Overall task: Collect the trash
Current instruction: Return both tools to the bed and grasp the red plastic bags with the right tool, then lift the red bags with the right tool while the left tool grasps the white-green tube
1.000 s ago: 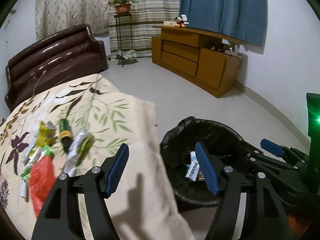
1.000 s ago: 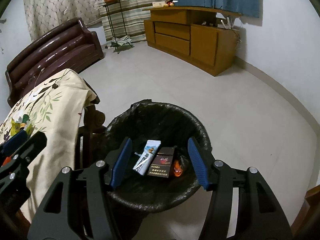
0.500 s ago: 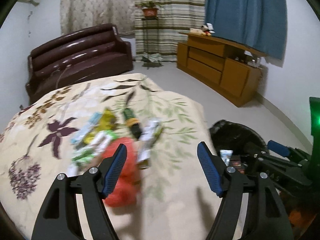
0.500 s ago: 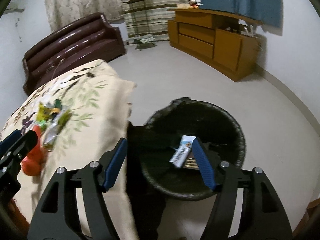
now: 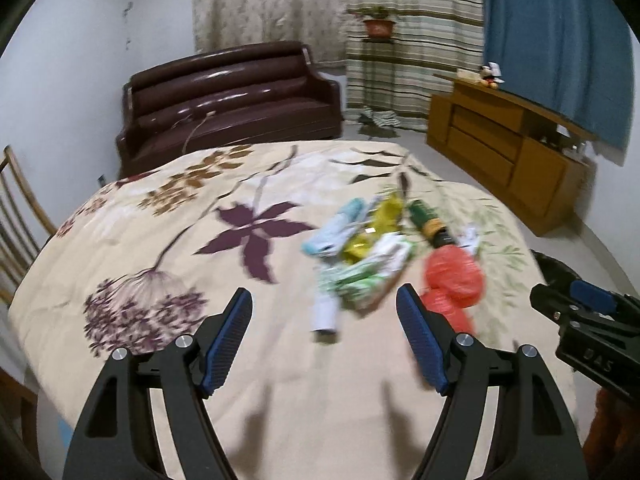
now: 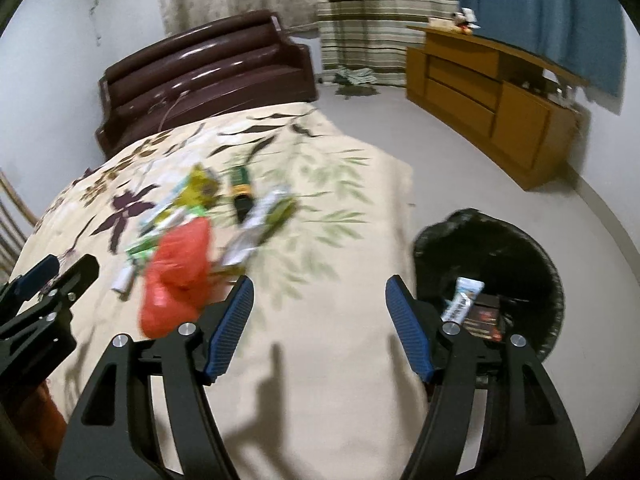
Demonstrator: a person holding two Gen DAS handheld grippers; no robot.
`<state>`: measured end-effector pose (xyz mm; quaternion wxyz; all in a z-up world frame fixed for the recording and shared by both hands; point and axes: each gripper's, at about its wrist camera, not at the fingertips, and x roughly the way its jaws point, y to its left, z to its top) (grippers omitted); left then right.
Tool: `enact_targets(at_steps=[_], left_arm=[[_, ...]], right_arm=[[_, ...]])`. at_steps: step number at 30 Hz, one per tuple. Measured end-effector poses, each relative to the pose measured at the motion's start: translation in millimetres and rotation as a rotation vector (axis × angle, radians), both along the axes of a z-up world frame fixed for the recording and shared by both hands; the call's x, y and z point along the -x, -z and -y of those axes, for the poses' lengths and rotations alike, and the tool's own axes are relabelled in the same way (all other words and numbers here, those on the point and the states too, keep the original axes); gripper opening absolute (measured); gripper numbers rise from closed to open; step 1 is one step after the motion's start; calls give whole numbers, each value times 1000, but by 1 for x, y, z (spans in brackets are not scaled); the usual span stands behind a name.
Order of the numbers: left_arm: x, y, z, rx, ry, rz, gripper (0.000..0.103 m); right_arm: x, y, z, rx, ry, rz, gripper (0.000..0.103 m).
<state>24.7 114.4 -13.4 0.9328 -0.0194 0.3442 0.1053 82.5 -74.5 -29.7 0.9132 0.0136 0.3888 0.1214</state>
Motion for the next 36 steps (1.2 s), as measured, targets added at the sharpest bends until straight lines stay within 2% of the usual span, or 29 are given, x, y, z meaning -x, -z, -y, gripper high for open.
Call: enact_targets(at_steps=[12, 22, 25, 27, 36], left_arm=[[21, 9, -55, 19, -84, -10, 72], [25, 17, -67, 52, -86, -22, 73], [24, 18, -67, 60, -82, -23, 73], [23, 19, -66, 64, -77, -24, 73], [16, 16, -57, 69, -44, -20, 73]], right_arm=[[12, -1, -69, 29, -106, -4, 67], [6, 14, -92, 68, -115, -35, 67], [4, 18, -96, 79, -115, -40, 59], [4, 21, -97, 83, -123, -47, 42], [9, 13, -95, 88, -133, -19, 41]])
